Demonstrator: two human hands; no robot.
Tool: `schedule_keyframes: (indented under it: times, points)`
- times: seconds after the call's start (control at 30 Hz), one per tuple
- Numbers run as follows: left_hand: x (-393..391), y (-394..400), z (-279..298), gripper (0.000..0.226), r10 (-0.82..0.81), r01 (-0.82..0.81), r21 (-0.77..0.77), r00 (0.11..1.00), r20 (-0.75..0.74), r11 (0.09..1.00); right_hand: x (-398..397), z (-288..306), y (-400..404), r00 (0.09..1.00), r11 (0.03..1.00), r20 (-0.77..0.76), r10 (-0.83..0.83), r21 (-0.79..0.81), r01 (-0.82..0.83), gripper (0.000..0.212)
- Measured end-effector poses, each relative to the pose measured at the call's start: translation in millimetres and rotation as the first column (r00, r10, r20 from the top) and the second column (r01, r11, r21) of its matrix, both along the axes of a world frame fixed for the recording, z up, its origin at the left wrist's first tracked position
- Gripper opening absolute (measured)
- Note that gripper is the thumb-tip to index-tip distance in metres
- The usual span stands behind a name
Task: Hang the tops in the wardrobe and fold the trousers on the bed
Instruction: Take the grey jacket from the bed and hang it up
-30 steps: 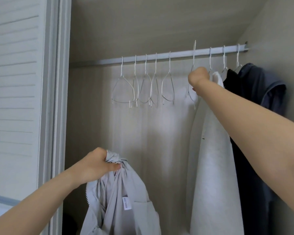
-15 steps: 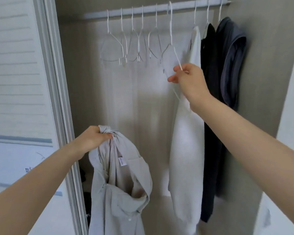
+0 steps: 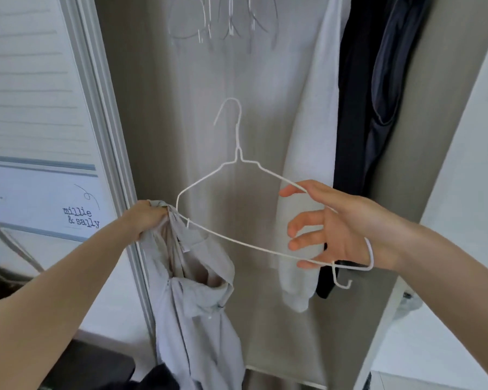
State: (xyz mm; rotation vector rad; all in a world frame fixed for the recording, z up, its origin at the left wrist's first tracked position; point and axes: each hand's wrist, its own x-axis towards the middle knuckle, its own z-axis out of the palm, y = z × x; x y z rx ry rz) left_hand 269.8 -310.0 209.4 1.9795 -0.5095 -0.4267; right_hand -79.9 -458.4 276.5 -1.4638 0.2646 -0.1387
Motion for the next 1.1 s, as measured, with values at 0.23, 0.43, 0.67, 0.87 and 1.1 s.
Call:
schedule_keyframes:
  times: [0.23,0.43,0.67,0.87,1.1]
  points:
    - [-2,4,-6,0.037,0.002,-0.021,0.187,0.995,0.103,0.982,6,-19,-19,0.978,0.979,-0.115,0.173,-0.084,-0.183,0.035]
    - [-41,7,24,0.029,-0.234,0.234,-0.003,0.972,0.003,0.972,42,-59,-13,0.988,0.978,-0.049,0.15,-0.142,-0.155,0.032]
    - [-72,28,72,0.02,-0.35,0.358,0.042,0.87,0.348,0.933,55,-78,-22,0.949,0.982,0.26,0.179,0.02,-0.19,0.035]
    - [-62,52,86,0.051,-0.206,-0.106,0.254,0.333,0.92,0.961,58,-58,-26,0.88,0.94,0.365,0.305,0.034,-0.34,0.037]
    - [-84,43,85,0.031,-0.227,0.32,0.048,0.55,0.804,0.946,60,-45,-7,0.947,0.539,0.317,-0.049,-0.79,0.293,0.034]
